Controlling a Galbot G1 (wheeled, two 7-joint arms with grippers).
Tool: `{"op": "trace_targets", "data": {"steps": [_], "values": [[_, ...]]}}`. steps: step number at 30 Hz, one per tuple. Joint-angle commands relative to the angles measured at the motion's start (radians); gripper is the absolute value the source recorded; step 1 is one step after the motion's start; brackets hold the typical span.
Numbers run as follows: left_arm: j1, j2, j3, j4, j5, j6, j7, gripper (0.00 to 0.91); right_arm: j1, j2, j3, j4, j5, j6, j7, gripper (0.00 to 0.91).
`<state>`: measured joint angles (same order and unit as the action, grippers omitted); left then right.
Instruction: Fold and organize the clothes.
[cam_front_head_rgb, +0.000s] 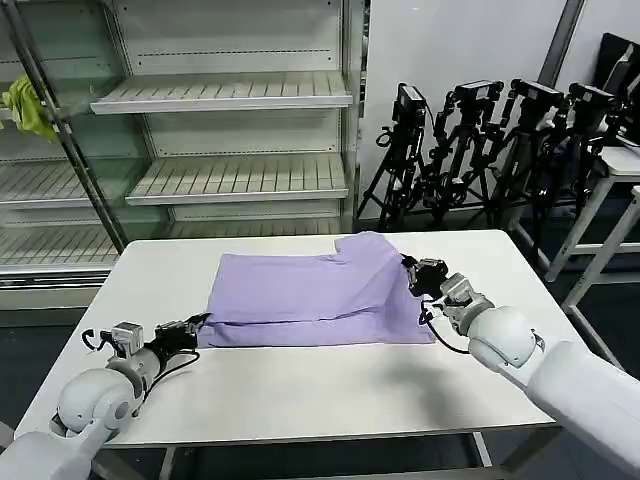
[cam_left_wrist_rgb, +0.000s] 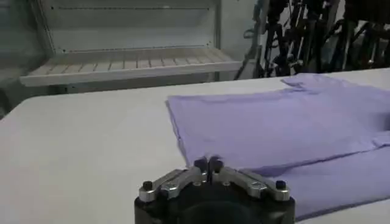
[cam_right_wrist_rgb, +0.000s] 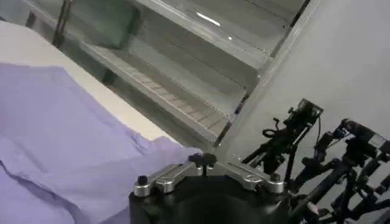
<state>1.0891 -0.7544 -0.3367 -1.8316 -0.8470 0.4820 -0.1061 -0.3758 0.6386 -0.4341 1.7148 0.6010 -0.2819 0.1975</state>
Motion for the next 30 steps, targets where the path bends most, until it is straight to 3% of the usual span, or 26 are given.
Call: {"op": "trace_targets", "data": {"steps": [1, 13, 20, 26, 27, 30], "values": [[-0.006, 0.004, -0.004, 0.016, 0.005, -0.004, 0.0, 0.907, 0.013, 0.006, -0.014, -0.04, -0.019, -0.003, 0.016, 0.907], [-0.009, 0.023, -0.033, 0.073, 0.021, -0.019, 0.012, 0.907, -0.025, -0.007, 0.087, -0.134, -0.046, 0.006, 0.002, 0.907], [0.003, 0.023, -0.032, 0.061, 0.034, -0.018, 0.022, 0.907, -0.108, -0.05, 0.176, -0.09, -0.042, 0.004, -0.004, 0.907], [-0.021, 0.02, -0.042, 0.074, 0.021, -0.021, 0.006, 0.907, -0.317, -0.129, 0.374, 0.019, -0.03, 0.004, -0.021, 0.907], [-0.027, 0.019, -0.042, 0.075, 0.015, -0.02, 0.005, 0.907, -0.389, -0.156, 0.455, 0.056, -0.031, 0.006, -0.027, 0.907], [-0.045, 0.014, -0.041, 0.074, -0.016, -0.012, -0.003, 0.907, -0.527, -0.196, 0.561, 0.124, -0.032, 0.015, -0.03, 0.907]]}}
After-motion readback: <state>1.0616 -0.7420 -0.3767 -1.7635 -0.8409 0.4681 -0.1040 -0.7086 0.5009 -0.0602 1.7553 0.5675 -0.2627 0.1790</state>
